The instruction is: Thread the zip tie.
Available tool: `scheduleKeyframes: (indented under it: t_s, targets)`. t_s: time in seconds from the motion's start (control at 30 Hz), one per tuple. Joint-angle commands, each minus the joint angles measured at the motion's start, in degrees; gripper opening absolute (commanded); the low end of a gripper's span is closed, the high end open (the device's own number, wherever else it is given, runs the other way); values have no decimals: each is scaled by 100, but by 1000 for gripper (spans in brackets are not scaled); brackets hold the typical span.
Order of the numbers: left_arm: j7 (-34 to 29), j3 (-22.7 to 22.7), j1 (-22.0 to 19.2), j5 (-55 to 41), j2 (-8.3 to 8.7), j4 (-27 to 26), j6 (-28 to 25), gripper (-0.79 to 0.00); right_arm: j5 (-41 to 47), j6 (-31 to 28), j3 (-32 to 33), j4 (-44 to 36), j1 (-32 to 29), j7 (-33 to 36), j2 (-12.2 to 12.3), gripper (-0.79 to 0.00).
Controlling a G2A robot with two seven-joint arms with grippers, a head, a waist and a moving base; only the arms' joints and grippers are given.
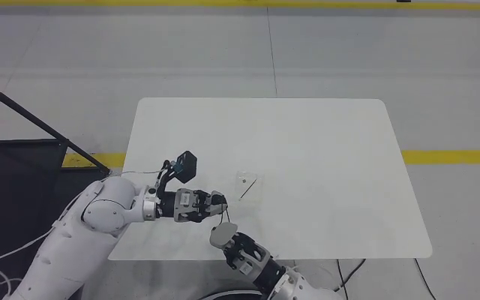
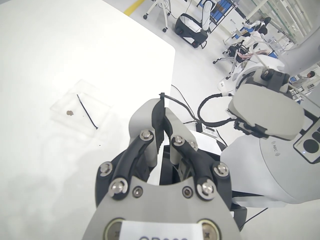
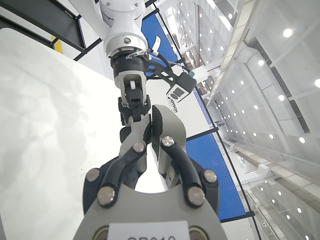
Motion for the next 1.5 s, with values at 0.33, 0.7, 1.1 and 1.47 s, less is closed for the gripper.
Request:
scheduleKeyframes:
  t_s: [0.33, 0.7, 1.1, 1.47]
  targets:
    - [381, -190, 277, 780, 29, -349, 77, -785, 56, 224, 21, -7, -21, 106, 18, -785]
    - [515, -135, 355, 1259, 31, -532, 123, -785, 144, 668, 34, -7, -57, 219, 16, -785]
    - [471, -36, 276, 1309, 35, -515, 182, -785, 123, 1063, 38, 45, -110, 353, 8, -785]
    - [455, 82, 224, 1362, 34, -505, 221, -785, -343, 1251, -257, 197, 55, 957, -79, -785]
